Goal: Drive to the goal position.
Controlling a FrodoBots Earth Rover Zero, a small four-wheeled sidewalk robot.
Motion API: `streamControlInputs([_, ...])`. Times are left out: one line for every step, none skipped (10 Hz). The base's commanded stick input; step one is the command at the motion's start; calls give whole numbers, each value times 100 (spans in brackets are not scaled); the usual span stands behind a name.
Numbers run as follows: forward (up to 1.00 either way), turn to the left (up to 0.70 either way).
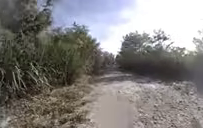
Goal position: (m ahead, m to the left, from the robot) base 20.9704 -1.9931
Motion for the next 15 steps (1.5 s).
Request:
streamControlInputs([85, 0])
streamControlInputs([85, 0])
streamControlInputs([85, 0])
streamControlInputs([85, -10])
streamControlInputs([85, -34])
streamControlInputs([85, -34])
streamControlInputs([85, -34])
streamControlInputs([85, -34])
streamControlInputs([85, -34])
streamControlInputs([85, -34])
streamControlInputs([85, -34])
streamControlInputs([85, -34])
streamControlInputs([85, -1])
streamControlInputs([85, 0])
streamControlInputs([85, 0])
